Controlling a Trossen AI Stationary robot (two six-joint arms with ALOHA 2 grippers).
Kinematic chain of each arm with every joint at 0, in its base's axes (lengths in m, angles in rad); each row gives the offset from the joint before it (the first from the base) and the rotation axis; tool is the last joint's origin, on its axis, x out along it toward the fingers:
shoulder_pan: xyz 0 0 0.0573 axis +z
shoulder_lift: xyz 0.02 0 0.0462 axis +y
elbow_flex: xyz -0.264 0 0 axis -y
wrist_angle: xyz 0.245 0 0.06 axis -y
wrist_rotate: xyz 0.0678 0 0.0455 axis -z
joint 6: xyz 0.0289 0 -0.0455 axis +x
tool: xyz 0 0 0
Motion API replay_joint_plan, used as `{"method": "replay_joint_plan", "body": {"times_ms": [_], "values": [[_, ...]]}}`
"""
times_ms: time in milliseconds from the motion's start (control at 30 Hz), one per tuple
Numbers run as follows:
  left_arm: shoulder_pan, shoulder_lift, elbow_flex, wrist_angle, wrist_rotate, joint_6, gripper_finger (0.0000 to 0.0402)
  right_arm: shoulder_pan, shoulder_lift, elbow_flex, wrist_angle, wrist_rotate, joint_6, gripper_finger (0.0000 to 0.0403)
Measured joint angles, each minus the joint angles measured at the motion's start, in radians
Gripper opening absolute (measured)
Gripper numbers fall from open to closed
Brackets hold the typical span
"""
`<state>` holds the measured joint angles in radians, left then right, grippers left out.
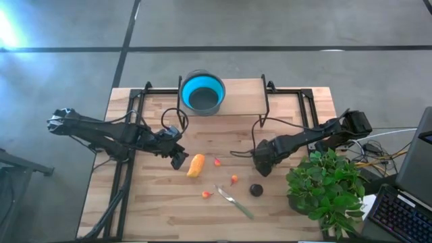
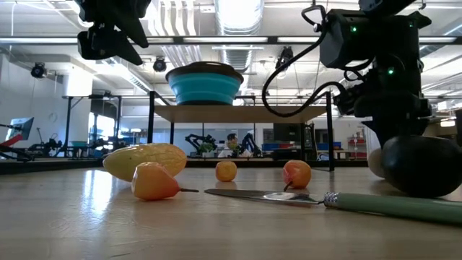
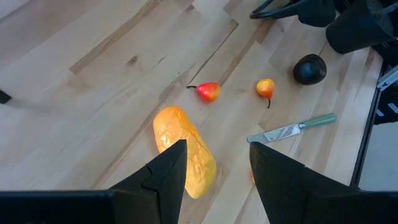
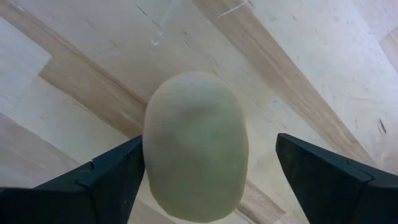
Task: Pick & Place Fruit
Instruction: Put the kiwi into the blue strainer bowl on the shelf
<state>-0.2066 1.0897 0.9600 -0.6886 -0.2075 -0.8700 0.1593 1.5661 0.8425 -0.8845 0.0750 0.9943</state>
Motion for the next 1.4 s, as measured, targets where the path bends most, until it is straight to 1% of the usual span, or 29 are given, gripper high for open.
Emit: {"method": "replay_joint_plan", "body": {"times_ms": [200, 367, 533, 833, 967, 1100, 1233, 1400], "values": [[0.0, 0.0, 0.0, 0.0, 0.0, 0.0, 0.0181, 0.0, 0.0, 0.0, 0.0, -0.029, -0.012, 0.0286], [0.0, 0.0, 0.0, 0.0, 0.0, 0.0, 0.0181, 0.002, 0.0, 0.0, 0.0, -0.031, -0.028, 0.0244], [0.0, 0.0, 0.0, 0.0, 0.0, 0.0, 0.0181, 0.002, -0.001, 0.0, 0.0, -0.031, -0.035, 0.0217], [0.0, 0.0, 0.0, 0.0, 0.007, -0.001, 0.0181, 0.002, -0.014, 0.015, 0.0, -0.035, -0.11, 0.0212], [0.0, 0.0, 0.0, 0.0, 0.008, -0.001, 0.0181, 0.002, -0.05, 0.038, 0.003, -0.034, -0.135, 0.0205], [0.0, 0.0, -0.005, -0.001, 0.008, 0.007, 0.0187, 0.002, -0.112, 0.059, 0.011, -0.022, -0.151, 0.0206], [0.0, 0.0, -0.022, -0.002, 0.008, 0.012, 0.0207, 0.002, -0.188, 0.07, 0.054, -0.015, -0.151, 0.021], [0.001, 0.0, -0.032, -0.006, 0.008, 0.001, 0.025, 0.002, -0.284, 0.07, 0.145, 0.001, -0.135, 0.0204]]}}
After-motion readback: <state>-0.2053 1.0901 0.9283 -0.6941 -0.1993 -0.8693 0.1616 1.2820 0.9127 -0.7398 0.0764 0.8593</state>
